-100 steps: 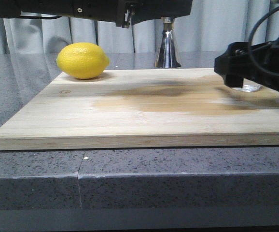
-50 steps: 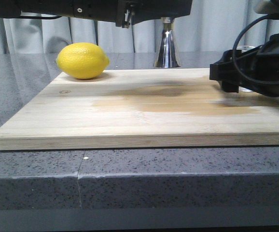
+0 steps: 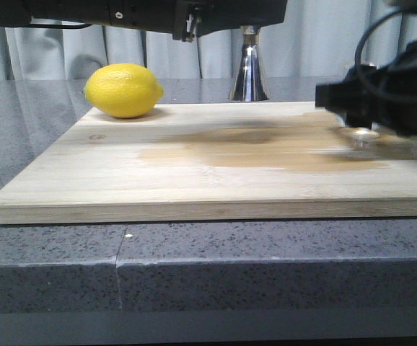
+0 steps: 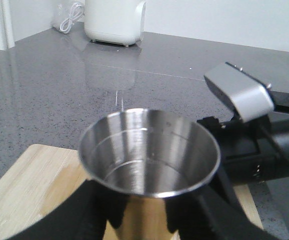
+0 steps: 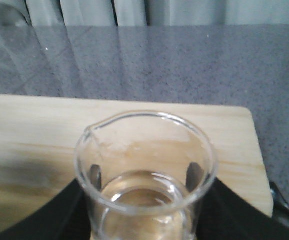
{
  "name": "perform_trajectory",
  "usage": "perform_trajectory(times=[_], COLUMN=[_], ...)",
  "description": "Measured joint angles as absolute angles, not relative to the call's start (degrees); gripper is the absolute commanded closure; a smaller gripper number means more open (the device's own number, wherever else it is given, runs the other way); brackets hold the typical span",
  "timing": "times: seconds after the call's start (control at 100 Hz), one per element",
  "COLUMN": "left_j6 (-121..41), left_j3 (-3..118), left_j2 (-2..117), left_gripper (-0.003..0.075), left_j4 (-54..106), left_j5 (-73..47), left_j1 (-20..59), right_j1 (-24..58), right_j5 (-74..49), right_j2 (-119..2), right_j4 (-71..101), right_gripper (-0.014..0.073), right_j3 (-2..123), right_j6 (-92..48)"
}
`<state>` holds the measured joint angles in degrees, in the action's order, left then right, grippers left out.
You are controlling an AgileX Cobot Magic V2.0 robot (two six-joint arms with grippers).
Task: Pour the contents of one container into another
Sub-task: 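Reach the right gripper to the glass beaker and grasp it, then lift the beaker and tilt it over the jigger's open cup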
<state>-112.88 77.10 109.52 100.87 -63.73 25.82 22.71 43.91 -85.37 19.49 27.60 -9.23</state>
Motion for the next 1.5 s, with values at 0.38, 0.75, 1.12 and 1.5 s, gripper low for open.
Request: perform_trajectory(times=[0.38,0.75,1.12,1.5], left_j6=[-112.9,-112.9,-112.9,-112.9], left_j3=[77.1,77.1,77.1,77.1], left_j2=[109.5,109.5,109.5,109.5], left_gripper=[0.0512,0.0512,0.0512,0.0512], left_j4=[100.9,100.9,100.9,100.9], left_j5=[-63.7,-63.7,-63.7,-63.7], left_j1=[25.8,25.8,25.8,25.8], right_j1=[22.7,22.7,25.5,31.7], right_j5=[14.2,-17.5,-37.1,-45.4], right_j2=[-70.3,-70.0,-75.9,-82.3], right_j4=[19.1,8.0,-1.1,-17.6], right_gripper=[0.0277,0.0277,0.0277,0.0277], right_j3=[42.7,62.5,77.3,84.3], right_j6=[-15.4,-19.2,-26.6,-28.9])
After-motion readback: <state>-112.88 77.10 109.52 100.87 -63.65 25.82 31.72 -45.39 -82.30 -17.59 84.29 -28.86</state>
